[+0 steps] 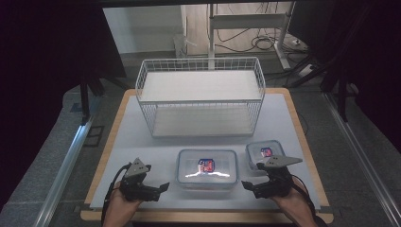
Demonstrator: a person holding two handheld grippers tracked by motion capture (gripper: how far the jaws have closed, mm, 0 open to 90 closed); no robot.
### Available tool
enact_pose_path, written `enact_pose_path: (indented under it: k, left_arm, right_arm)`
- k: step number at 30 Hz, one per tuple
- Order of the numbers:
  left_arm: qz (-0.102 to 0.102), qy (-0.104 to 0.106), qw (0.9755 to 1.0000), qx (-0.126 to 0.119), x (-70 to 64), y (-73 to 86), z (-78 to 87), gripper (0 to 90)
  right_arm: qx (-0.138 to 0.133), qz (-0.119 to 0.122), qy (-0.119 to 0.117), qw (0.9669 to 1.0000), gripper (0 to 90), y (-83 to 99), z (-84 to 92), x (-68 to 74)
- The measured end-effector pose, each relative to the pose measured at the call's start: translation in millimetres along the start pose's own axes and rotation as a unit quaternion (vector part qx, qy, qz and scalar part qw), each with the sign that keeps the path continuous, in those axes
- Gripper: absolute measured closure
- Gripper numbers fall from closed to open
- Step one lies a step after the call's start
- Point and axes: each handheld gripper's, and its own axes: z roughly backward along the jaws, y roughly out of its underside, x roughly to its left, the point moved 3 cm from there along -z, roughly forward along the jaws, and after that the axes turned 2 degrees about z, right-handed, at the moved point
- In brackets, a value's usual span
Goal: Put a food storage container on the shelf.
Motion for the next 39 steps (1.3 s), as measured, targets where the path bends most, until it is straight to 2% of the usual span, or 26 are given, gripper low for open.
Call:
enact_pose_path:
  k: [2, 5, 6, 8, 10, 15, 17, 18, 21, 23, 24, 25, 27, 30, 32, 33, 35, 39]
  left_arm:
    - [0.006, 0.016, 0.9998, -0.005, -0.6, -5.9, -2.6, 4.4]
    - [0.015, 0.044, 0.9989, -0.002, -1.3, -14.6, -8.6, 5.8]
    - [0.015, 0.048, 0.9987, -0.002, -1.4, -16.8, -10.2, 6.2]
    - [0.019, 0.071, 0.9973, -0.002, -1.2, -23.7, -16.1, 7.3]
    - [0.025, 0.093, 0.9953, 0.003, -1.0, -29.2, -23.1, 7.5]
    - [0.041, 0.138, 0.9895, 0.018, -0.3, -38.1, -42.4, 6.2]
    - [0.051, 0.159, 0.9856, 0.027, -0.4, -39.4, -50.4, 6.4]
    - [0.053, 0.164, 0.9845, 0.03, 0.2, -39.6, -53.1, 7.0]
    - [0.066, 0.175, 0.9816, 0.037, 1.9, -38.1, -59.6, 7.5]
    - [0.073, 0.176, 0.9809, 0.039, 1.6, -36.5, -62.7, 7.6]
    - [0.083, 0.184, 0.9784, 0.044, 1.6, -36.0, -63.8, 7.4]
    - [0.087, 0.185, 0.9779, 0.043, 1.2, -35.7, -64.3, 8.5]
    - [0.091, 0.179, 0.9784, 0.049, -0.6, -36.7, -62.6, 9.3]
    - [0.087, 0.173, 0.9795, 0.055, -3.0, -35.7, -57.1, 11.8]
    - [0.096, 0.177, 0.9785, 0.045, -1.8, -33.0, -52.2, 14.4]
    - [0.103, 0.18, 0.9775, 0.039, 0.2, -31.6, -49.0, 19.0]
    - [0.105, 0.187, 0.9763, 0.025, 1.7, -28.7, -43.7, 27.5]
    - [0.097, 0.183, 0.9782, 0.015, -0.6, -26.8, -38.2, 32.2]
  right_arm:
    - [0.006, -0.006, -0.014, 0.9999, 3.2, -2.9, -2.5, 2.2]
    - [0.01, -0.02, -0.033, 0.9992, 3.2, -8.6, -8.5, 5.9]
    - [0.013, -0.02, -0.038, 0.999, 3.3, -10.4, -10.6, 7.2]
    - [0.024, -0.017, -0.041, 0.9987, 5.4, -14.0, -14.5, 8.7]
    - [0.03, -0.017, -0.047, 0.9983, 8.6, -18.2, -18.7, 9.1]
    - [0.039, -0.043, -0.076, 0.9954, 12.9, -26.2, -30.6, 4.4]
    - [0.048, -0.049, -0.077, 0.9946, 13.3, -27.4, -36.1, 1.2]
    - [0.054, -0.052, -0.079, 0.994, 13.6, -27.8, -38.7, -0.1]
    - [0.061, -0.07, -0.098, 0.9909, 13.7, -28.8, -46.3, -1.9]
    - [0.062, -0.079, -0.107, 0.9892, 12.2, -29.3, -50.0, -2.2]
    - [0.065, -0.084, -0.108, 0.9884, 11.8, -29.6, -51.7, -2.3]
    - [0.067, -0.088, -0.108, 0.9879, 12.6, -29.9, -52.1, -2.7]
    - [0.067, -0.093, -0.109, 0.9875, 16.4, -30.2, -50.4, -3.4]
    - [0.061, -0.101, -0.113, 0.9866, 21.8, -28.2, -46.5, -3.6]
    - [0.056, -0.101, -0.116, 0.9865, 24.6, -26.8, -44.5, -2.7]
    - [0.054, -0.099, -0.116, 0.9868, 25.9, -26.4, -43.3, -1.8]
    - [0.049, -0.096, -0.114, 0.9877, 31.1, -26.2, -38.6, -0.2]
    - [0.032, -0.099, -0.116, 0.9878, 40.3, -25.4, -33.1, -2.1]
